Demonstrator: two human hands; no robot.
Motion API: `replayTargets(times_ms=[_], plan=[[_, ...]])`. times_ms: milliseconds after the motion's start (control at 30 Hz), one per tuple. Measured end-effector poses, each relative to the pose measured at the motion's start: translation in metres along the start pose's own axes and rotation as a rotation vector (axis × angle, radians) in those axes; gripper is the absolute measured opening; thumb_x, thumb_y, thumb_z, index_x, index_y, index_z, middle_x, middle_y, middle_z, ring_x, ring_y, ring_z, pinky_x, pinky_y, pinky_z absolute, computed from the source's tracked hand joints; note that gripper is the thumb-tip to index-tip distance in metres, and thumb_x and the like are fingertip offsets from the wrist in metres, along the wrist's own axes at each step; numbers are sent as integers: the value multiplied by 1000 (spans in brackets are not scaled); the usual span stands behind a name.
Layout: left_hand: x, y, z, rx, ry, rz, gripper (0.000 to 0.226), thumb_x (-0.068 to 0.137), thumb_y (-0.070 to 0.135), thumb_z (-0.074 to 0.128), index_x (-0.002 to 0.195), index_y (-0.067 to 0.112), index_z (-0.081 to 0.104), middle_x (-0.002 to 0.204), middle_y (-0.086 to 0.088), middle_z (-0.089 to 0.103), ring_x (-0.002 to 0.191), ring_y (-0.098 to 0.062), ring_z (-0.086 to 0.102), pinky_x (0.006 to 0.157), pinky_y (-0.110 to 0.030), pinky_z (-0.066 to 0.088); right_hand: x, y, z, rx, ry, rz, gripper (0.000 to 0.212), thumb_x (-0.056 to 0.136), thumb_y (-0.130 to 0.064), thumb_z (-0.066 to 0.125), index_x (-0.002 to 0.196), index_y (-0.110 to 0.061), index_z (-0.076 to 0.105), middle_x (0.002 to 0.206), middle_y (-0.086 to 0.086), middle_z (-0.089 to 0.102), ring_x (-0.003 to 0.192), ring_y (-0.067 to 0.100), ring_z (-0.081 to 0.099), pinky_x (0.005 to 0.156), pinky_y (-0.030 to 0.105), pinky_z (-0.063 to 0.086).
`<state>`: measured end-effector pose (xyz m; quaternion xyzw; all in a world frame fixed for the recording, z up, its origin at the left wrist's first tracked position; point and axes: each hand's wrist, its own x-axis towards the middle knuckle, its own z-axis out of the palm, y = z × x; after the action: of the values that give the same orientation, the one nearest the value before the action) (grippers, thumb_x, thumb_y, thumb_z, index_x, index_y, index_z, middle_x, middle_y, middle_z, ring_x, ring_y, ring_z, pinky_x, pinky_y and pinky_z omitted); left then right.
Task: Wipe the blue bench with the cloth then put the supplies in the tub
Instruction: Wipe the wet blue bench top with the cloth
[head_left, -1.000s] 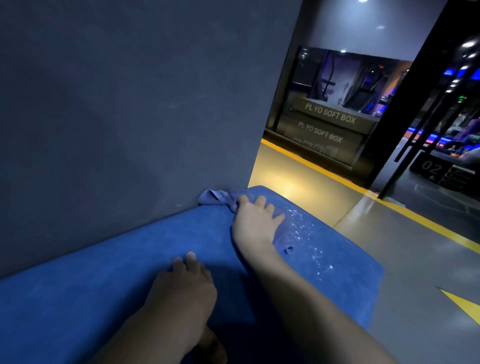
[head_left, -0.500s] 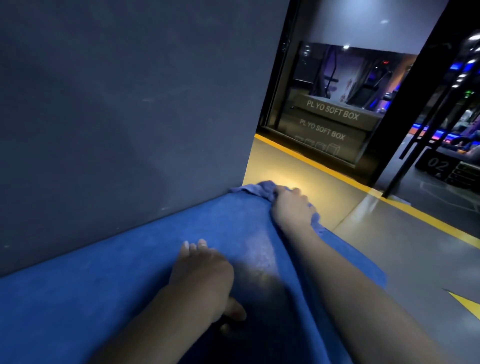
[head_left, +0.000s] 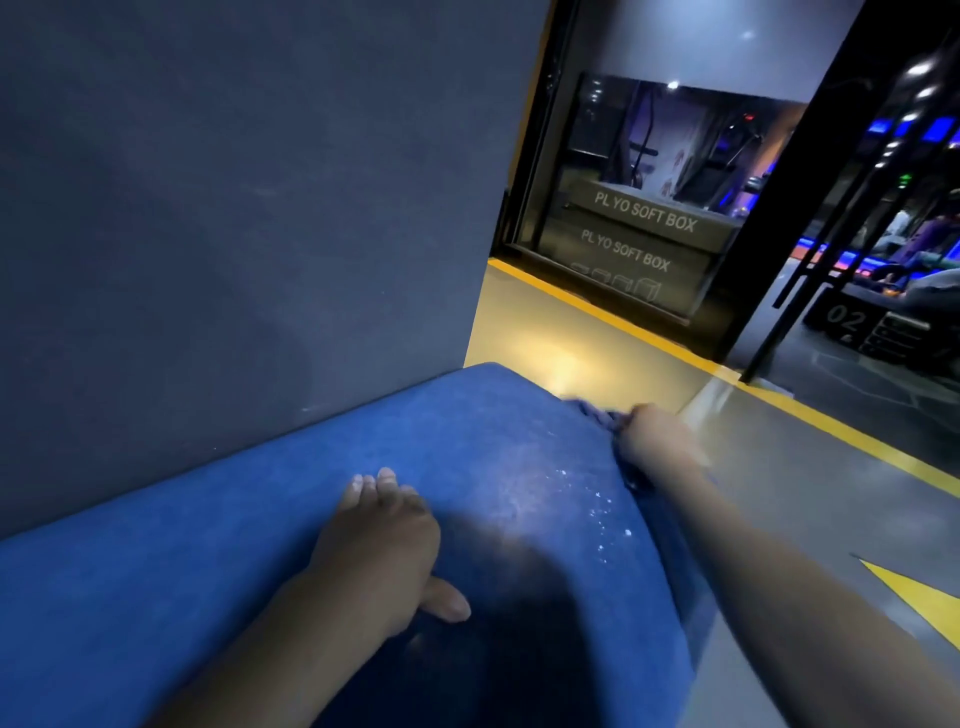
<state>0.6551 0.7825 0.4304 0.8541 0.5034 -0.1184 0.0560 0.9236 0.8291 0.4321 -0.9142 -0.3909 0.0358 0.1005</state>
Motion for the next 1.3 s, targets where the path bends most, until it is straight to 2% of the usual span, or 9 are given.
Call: replayTargets(times_ms=[67, 233, 400, 533, 733, 833, 1000, 1167, 1300], plan=[[-1, 1, -1, 2, 2, 7, 96, 80, 63, 52, 147, 2, 19, 157, -24, 3, 146, -31, 7, 119, -37, 2, -5, 6, -11, 58, -14, 54, 15, 86, -7, 56, 99, -2, 62, 83, 15, 61, 84, 32, 63, 79, 46, 57], [-2, 2, -6, 29, -11, 1, 88, 80, 63, 52, 138, 0, 35, 152, -22, 23, 143, -32, 17, 118, -37, 9, -59, -53, -13, 161, 198, -229, 25, 89, -12, 50, 112, -16, 58, 113, 14, 53, 104, 37, 55, 91, 51, 47], [-3, 0, -6, -1, -5, -11, 91, 79, 63, 54, 140, 0, 32, 153, -19, 22, 145, -31, 14, 118, -37, 7, -127, -93, 36, -64, 130, -448, 44, 89, -3, 41, 129, -22, 45, 130, 14, 39, 123, 39, 39, 107, 59, 24], [-4, -3, -4, -23, 3, -1, 90, 79, 64, 52, 142, 3, 32, 156, -20, 13, 147, -29, 9, 119, -36, 5, -99, -49, 31, -77, 212, -330, 33, 92, -7, 35, 119, -22, 48, 122, 13, 45, 118, 37, 42, 103, 56, 27], [-5, -4, 2, -16, 15, -2, 91, 80, 66, 49, 140, 0, 32, 156, -25, 9, 147, -32, 8, 119, -36, 4, -58, 36, 3, -31, 203, 75, 31, 96, -14, 35, 123, -19, 50, 124, 18, 46, 117, 40, 43, 95, 53, 35], [-3, -1, -1, -6, 11, -3, 87, 81, 64, 50, 139, 1, 36, 155, -22, 17, 146, -30, 11, 119, -35, 6, -74, 15, 8, -60, 238, -37, 32, 96, -14, 36, 125, -17, 48, 128, 19, 44, 119, 42, 42, 96, 52, 35], [-1, -1, -1, -30, -8, -19, 86, 79, 65, 51, 136, 2, 38, 156, -24, 10, 146, -30, 12, 119, -34, 7, -121, -22, 31, -126, 266, -343, 29, 94, -14, 36, 120, -19, 48, 123, 12, 45, 115, 36, 44, 105, 55, 28], [-2, -7, 6, -48, 23, 8, 84, 78, 68, 49, 130, 2, 42, 156, -20, 15, 145, -28, 15, 118, -34, 7, -72, 47, 8, 25, 219, -86, 28, 92, -20, 39, 116, -25, 53, 116, 12, 49, 109, 38, 49, 94, 52, 42], [1, -8, 9, -28, 39, 1, 91, 76, 70, 49, 132, -1, 37, 150, -22, 25, 141, -30, 23, 118, -35, 9, -46, 84, -14, 177, 68, -22, 32, 92, -17, 41, 117, -19, 60, 118, 14, 62, 101, 35, 56, 77, 32, 41]])
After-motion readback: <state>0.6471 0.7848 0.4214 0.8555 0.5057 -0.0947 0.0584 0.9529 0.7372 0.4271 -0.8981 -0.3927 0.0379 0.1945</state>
